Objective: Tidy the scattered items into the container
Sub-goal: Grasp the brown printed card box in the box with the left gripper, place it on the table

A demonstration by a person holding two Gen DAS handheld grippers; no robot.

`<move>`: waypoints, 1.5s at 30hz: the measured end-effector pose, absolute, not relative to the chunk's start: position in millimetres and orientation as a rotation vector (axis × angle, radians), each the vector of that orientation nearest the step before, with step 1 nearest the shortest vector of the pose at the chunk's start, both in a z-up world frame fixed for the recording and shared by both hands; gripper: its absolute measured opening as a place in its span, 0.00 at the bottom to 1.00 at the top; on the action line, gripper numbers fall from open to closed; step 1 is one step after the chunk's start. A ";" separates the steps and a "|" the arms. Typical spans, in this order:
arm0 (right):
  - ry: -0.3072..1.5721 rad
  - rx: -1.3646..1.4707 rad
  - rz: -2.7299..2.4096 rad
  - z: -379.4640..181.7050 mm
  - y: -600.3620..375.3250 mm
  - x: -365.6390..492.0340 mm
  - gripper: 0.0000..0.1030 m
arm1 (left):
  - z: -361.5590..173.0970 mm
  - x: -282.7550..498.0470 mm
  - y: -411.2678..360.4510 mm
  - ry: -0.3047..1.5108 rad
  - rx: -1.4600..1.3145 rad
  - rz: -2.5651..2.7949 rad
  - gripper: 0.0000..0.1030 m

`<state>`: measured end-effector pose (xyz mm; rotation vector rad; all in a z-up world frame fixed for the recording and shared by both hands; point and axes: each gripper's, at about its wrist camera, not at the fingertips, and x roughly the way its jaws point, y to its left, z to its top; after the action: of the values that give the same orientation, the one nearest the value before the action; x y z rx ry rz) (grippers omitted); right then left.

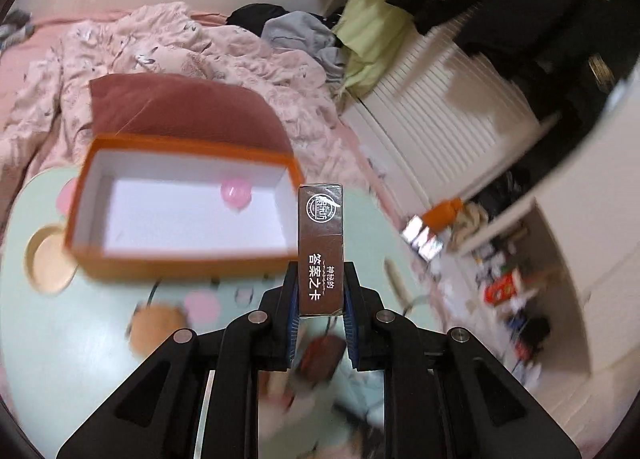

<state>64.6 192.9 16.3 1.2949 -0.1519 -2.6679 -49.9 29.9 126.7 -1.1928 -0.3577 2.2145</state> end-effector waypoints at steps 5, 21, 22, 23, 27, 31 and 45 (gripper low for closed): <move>-0.137 1.299 -2.668 14.9 192.4 65.2 0.77 | 85.5 2.0 -1.0 -0.301 -1.259 2.278 0.19; -0.121 1.304 -2.671 14.6 190.0 63.6 0.78 | 41.2 32.0 -19.0 -0.379 -1.267 2.466 0.66; -0.120 1.304 -2.671 14.6 190.0 63.5 0.78 | 42.2 35.3 -21.4 -0.372 -1.242 2.502 0.67; -0.121 1.304 -2.671 14.7 190.0 63.4 0.78 | 43.2 38.7 -23.6 -0.362 -1.220 2.545 0.67; -0.119 1.305 -2.672 14.6 189.6 63.3 0.78 | 36.3 43.9 -34.3 -0.353 -1.249 2.645 0.67; -0.114 1.308 -2.672 15.1 189.0 63.4 0.79 | 26.4 51.9 -34.2 -0.235 -1.291 2.736 0.67; -0.107 1.312 -2.673 15.1 188.7 61.9 0.79 | 9.7 56.4 -14.2 0.056 -1.397 2.725 0.68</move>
<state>61.9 188.7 15.1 1.3116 -0.1069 -2.6735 56.4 -14.2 9.7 -1.3968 0.0556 2.7254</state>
